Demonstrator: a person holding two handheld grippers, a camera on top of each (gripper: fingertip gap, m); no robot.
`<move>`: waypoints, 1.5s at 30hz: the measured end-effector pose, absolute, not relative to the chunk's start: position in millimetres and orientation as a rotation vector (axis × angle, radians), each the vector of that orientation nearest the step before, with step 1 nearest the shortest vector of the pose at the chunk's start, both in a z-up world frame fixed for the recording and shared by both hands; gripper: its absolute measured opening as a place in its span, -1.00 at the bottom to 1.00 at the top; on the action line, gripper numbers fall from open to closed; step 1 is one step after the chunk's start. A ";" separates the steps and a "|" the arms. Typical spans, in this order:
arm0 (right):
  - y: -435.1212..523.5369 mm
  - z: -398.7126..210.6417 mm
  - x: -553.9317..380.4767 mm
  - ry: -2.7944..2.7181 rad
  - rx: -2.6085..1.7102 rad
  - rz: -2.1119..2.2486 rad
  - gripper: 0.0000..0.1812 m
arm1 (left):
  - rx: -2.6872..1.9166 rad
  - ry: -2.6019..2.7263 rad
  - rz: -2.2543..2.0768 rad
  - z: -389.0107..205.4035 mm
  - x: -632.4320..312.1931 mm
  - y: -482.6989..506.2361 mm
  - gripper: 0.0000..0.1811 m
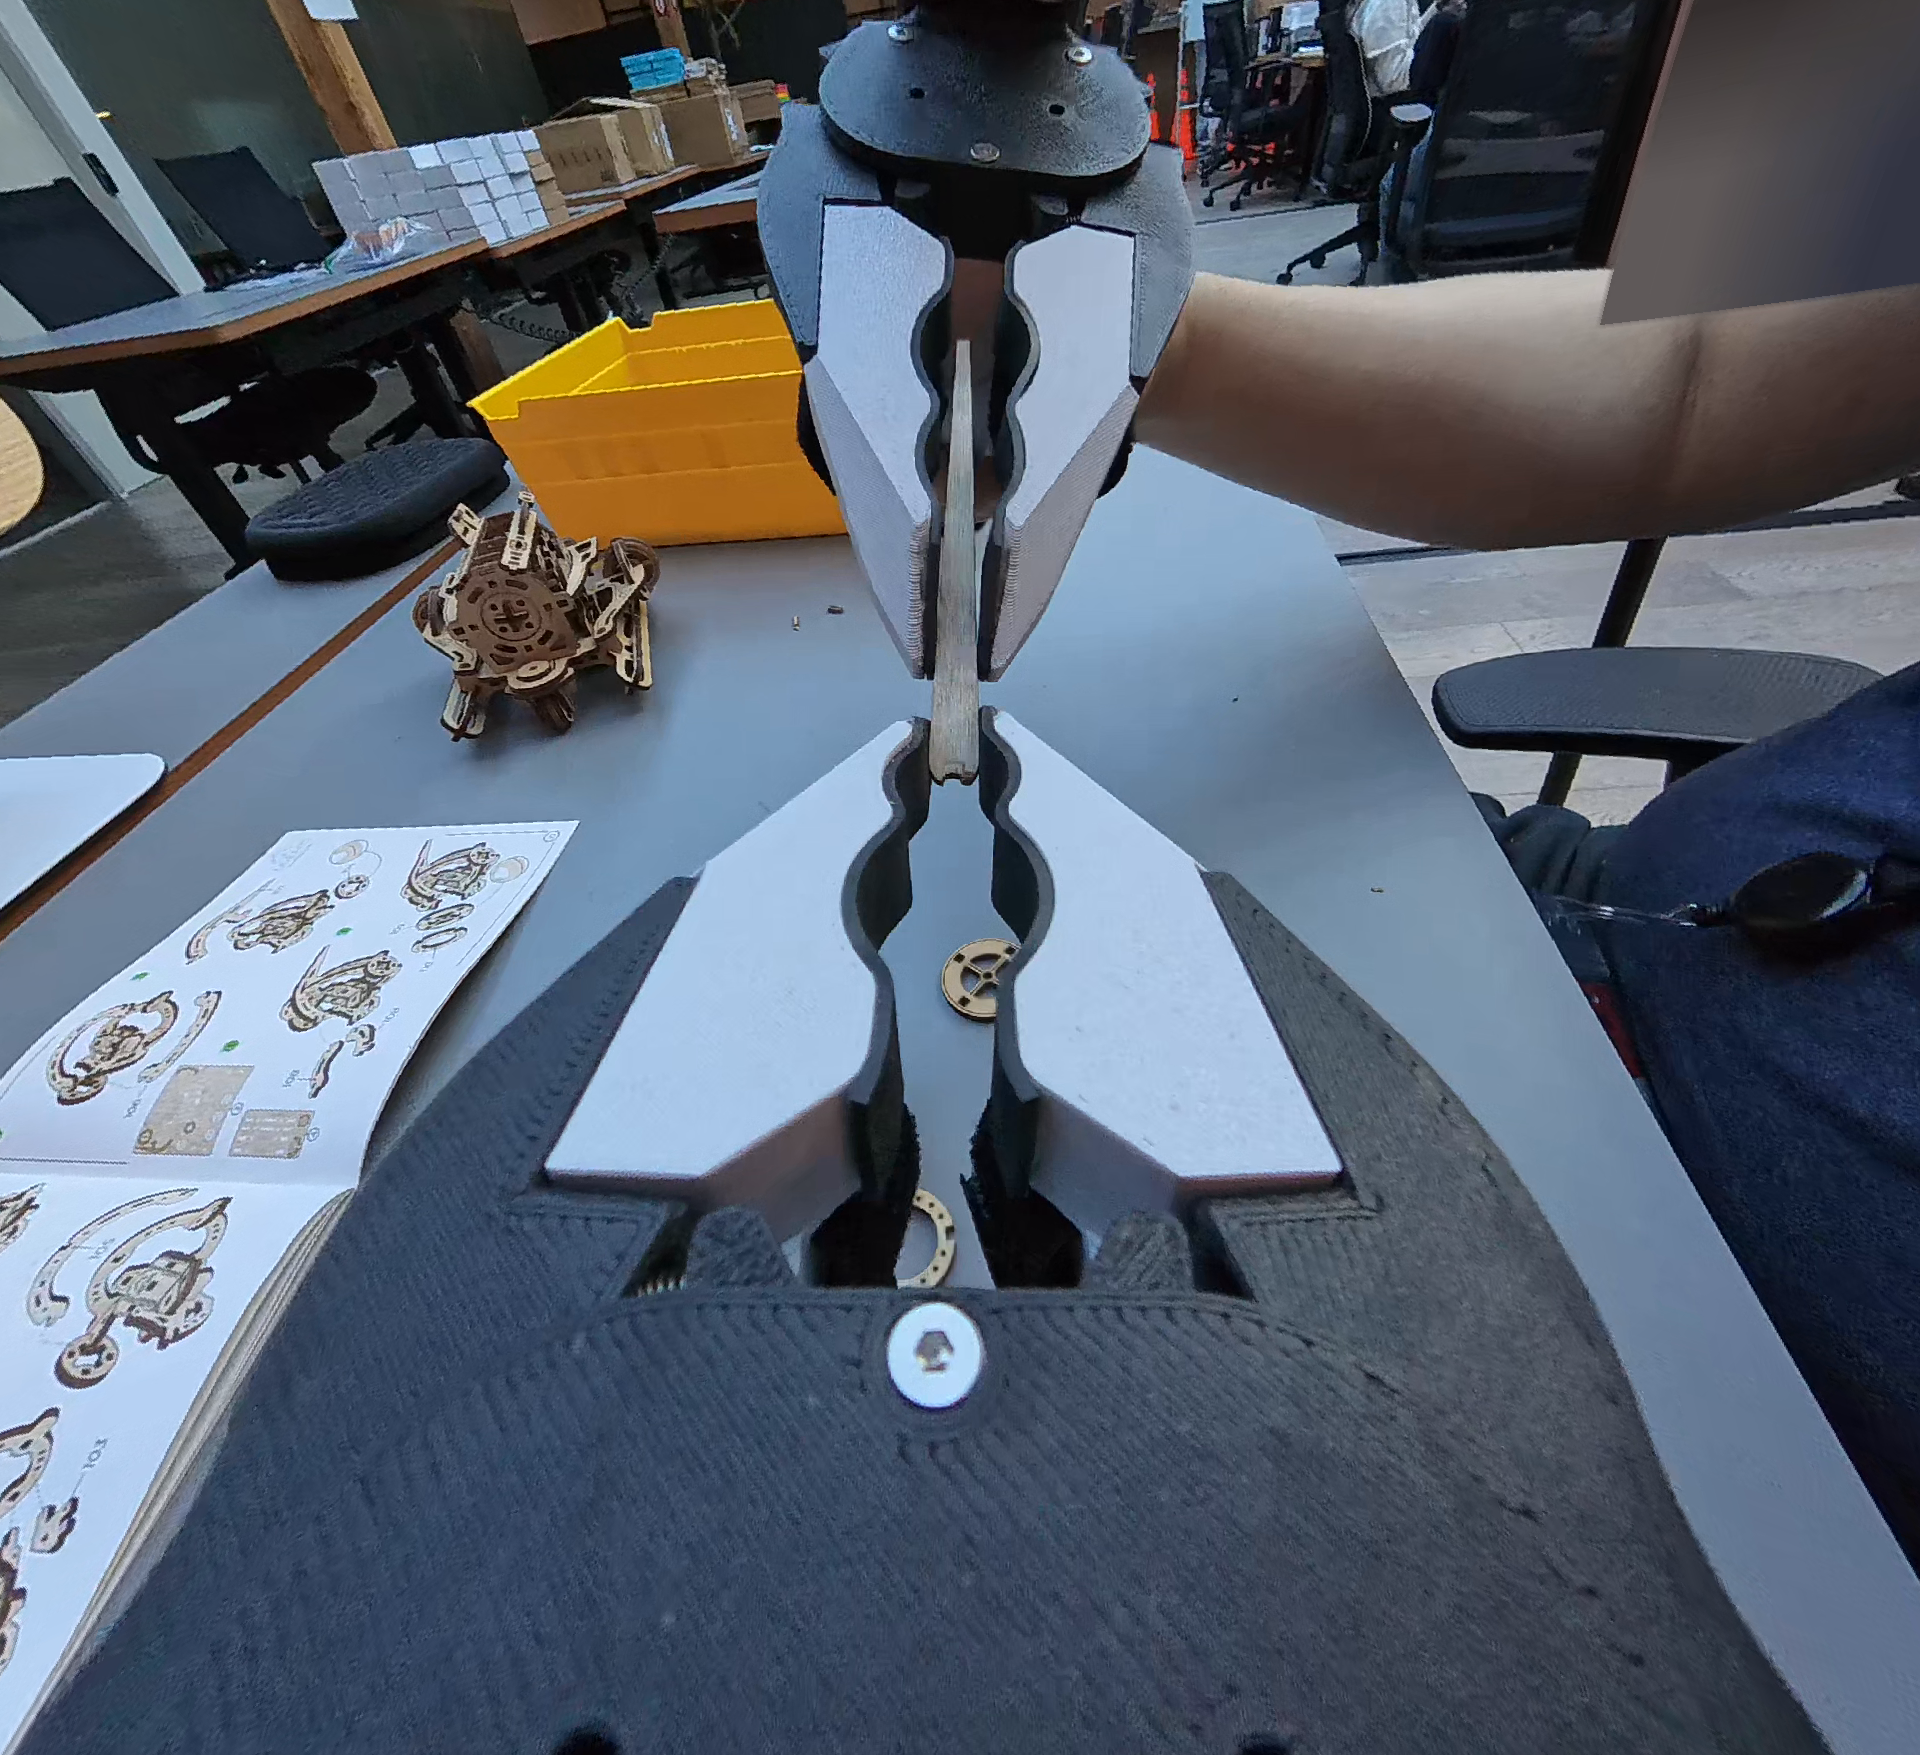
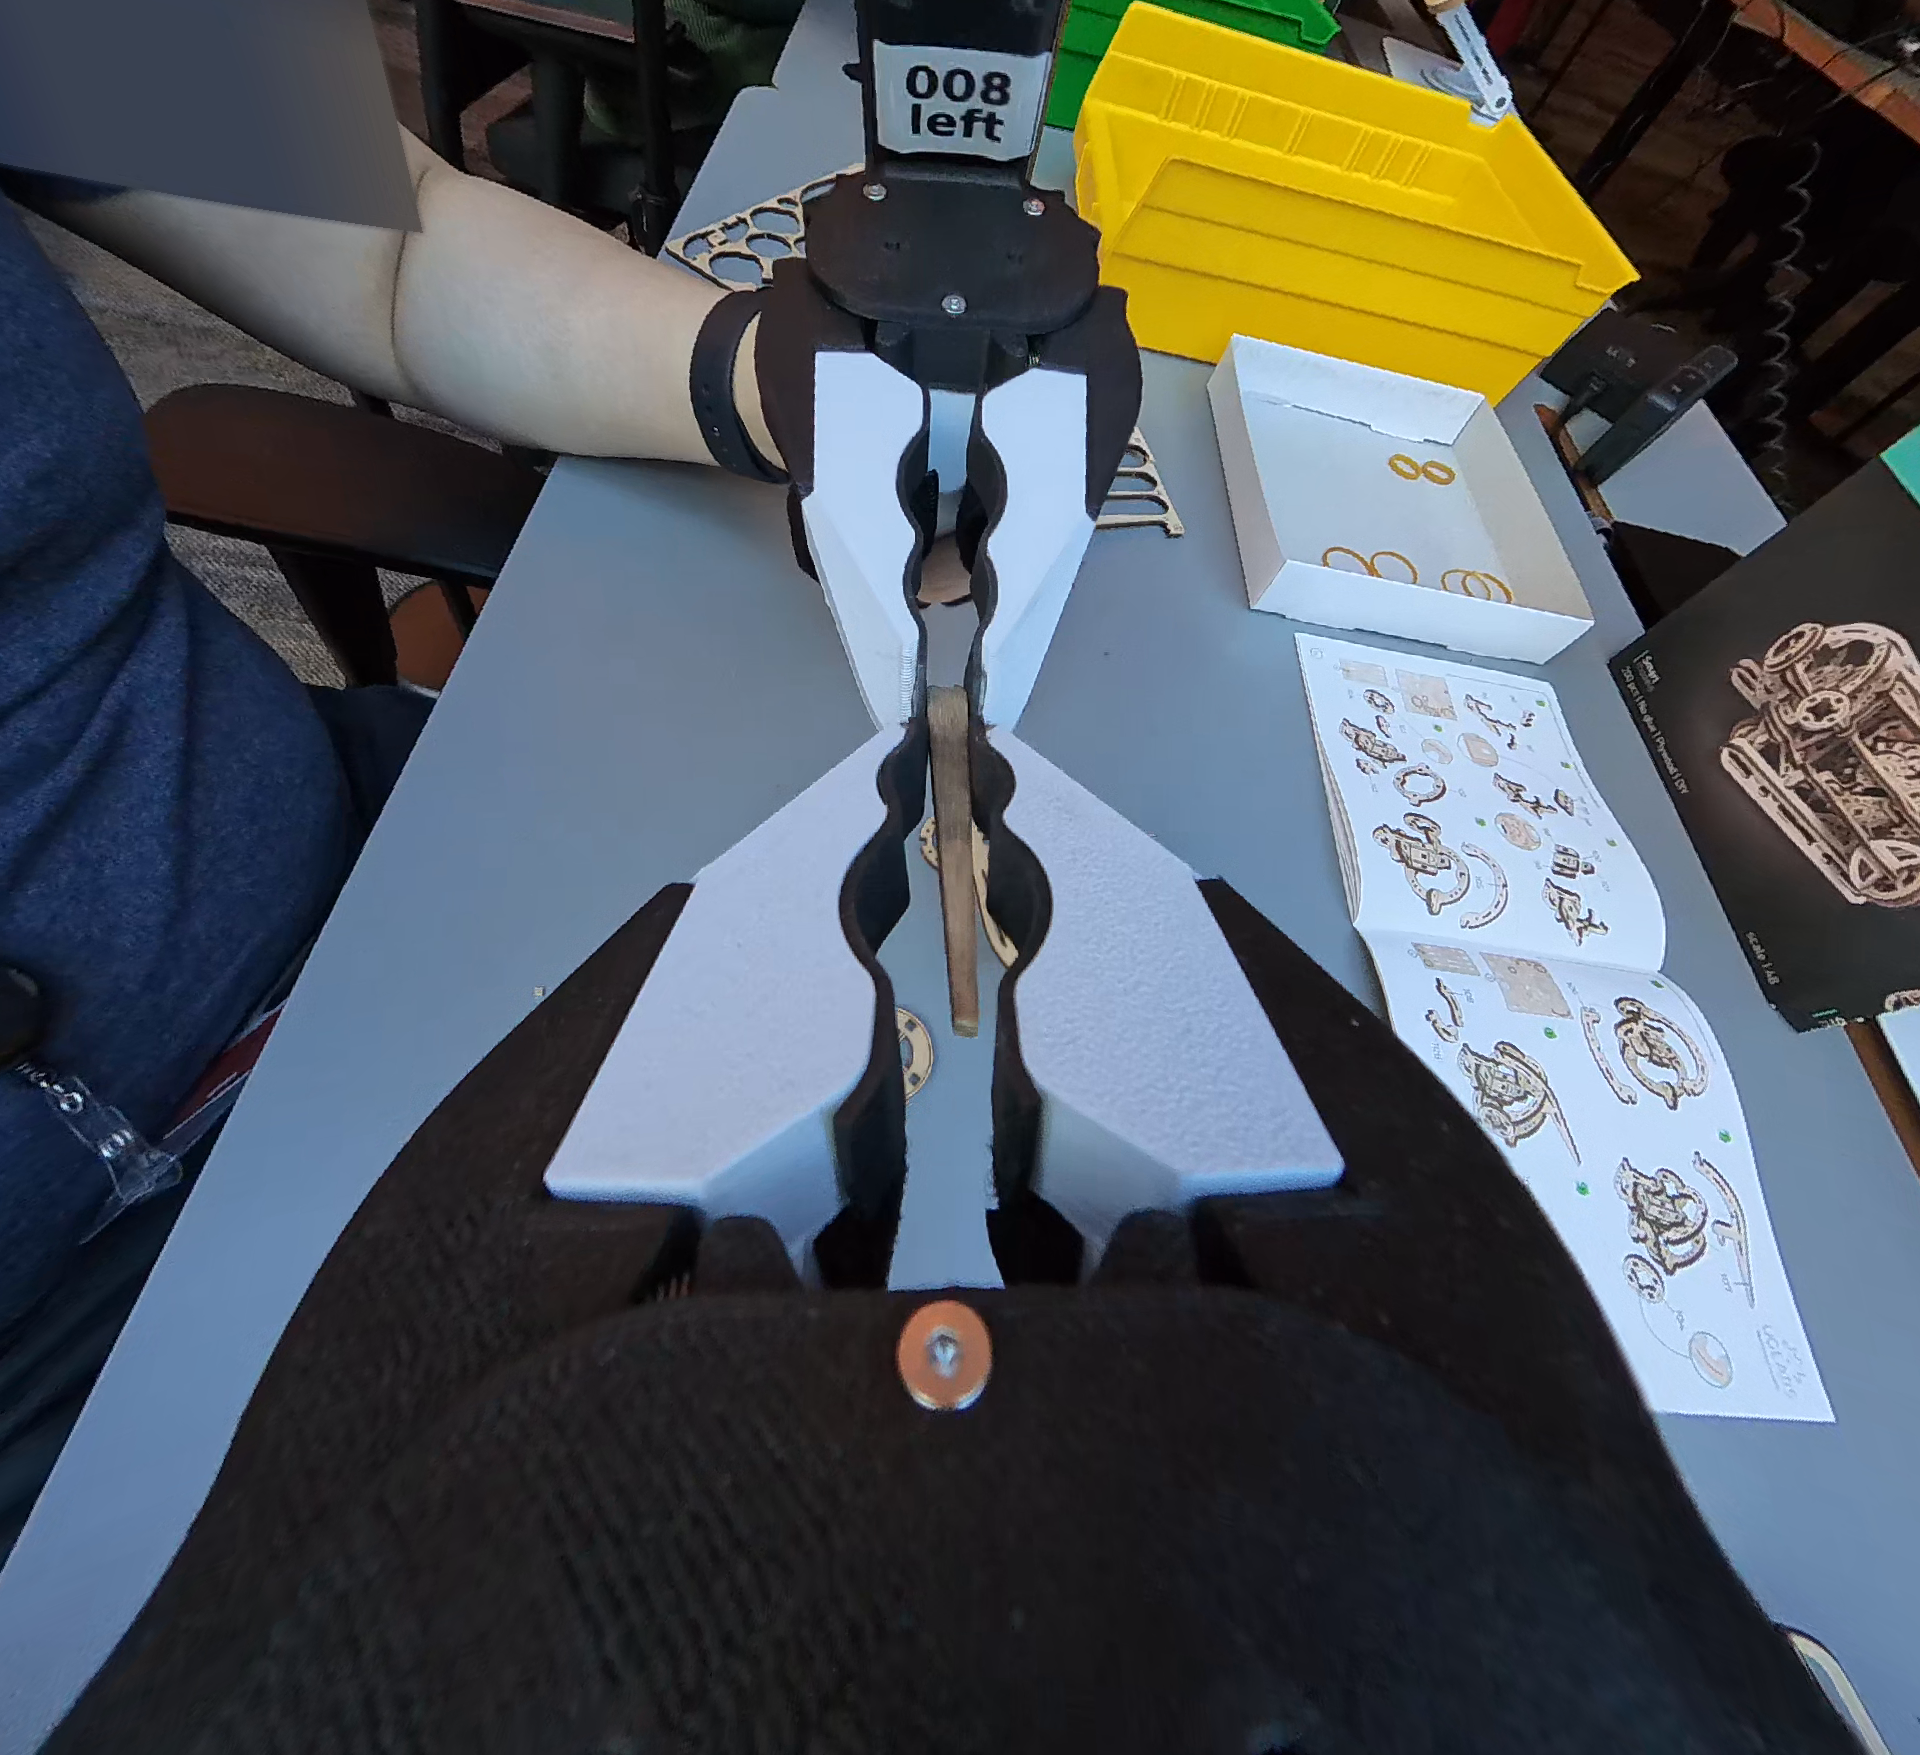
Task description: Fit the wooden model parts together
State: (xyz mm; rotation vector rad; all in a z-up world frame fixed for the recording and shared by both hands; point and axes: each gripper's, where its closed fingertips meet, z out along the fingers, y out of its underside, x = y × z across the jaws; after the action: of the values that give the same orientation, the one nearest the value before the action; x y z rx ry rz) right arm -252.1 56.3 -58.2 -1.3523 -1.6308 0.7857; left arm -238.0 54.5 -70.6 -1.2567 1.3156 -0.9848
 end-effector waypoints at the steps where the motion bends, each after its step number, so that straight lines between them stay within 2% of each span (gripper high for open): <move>1: 56.2 -58.2 -252.0 -1.634 -1.350 0.774 -0.94 | -1.255 1.316 -0.983 -70.3 -237.9 54.2 -0.93; 42: 57.0 -53.8 -257.4 -1.568 -1.387 0.898 -0.94 | -1.227 1.292 -1.023 -64.4 -243.1 54.8 -0.93; 43: 61.3 -53.5 -255.9 -1.561 -1.404 0.879 -0.95 | -1.228 1.271 -1.021 -62.2 -246.1 57.8 -0.91; 45: 74.0 -57.8 -247.8 -1.568 -1.449 0.788 -0.94 | -1.273 1.247 -0.990 -62.5 -254.5 68.5 -0.53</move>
State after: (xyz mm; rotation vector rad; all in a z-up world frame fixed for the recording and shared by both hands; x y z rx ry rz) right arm -247.8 74.0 -57.8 -1.4491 -1.5682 0.7879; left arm -254.5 68.5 -62.5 -1.2730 1.2470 -0.9904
